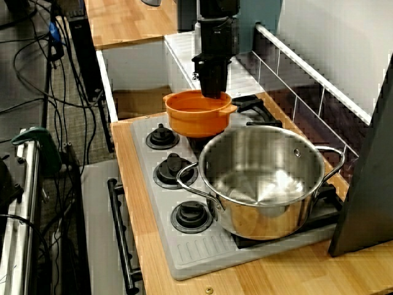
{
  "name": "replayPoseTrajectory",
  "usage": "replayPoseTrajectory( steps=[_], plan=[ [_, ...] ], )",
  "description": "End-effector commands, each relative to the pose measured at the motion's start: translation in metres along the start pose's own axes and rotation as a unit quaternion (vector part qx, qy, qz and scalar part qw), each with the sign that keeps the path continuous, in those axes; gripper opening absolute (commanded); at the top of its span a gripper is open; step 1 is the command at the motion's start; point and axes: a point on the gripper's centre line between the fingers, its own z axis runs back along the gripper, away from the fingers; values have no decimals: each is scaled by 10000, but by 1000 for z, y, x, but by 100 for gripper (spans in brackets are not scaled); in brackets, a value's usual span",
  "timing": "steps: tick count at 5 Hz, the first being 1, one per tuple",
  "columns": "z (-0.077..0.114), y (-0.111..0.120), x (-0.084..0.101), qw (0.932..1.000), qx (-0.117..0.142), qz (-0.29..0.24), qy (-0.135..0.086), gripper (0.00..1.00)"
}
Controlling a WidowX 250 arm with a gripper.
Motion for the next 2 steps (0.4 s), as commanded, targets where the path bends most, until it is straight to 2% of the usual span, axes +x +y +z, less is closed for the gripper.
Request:
replayPoseTrajectory(
  steps=[1,2],
  plan=[
    [29,-11,6,9977,453,303,-408,0],
    [30,-10,6,9957,604,546,-450,0]
  ],
)
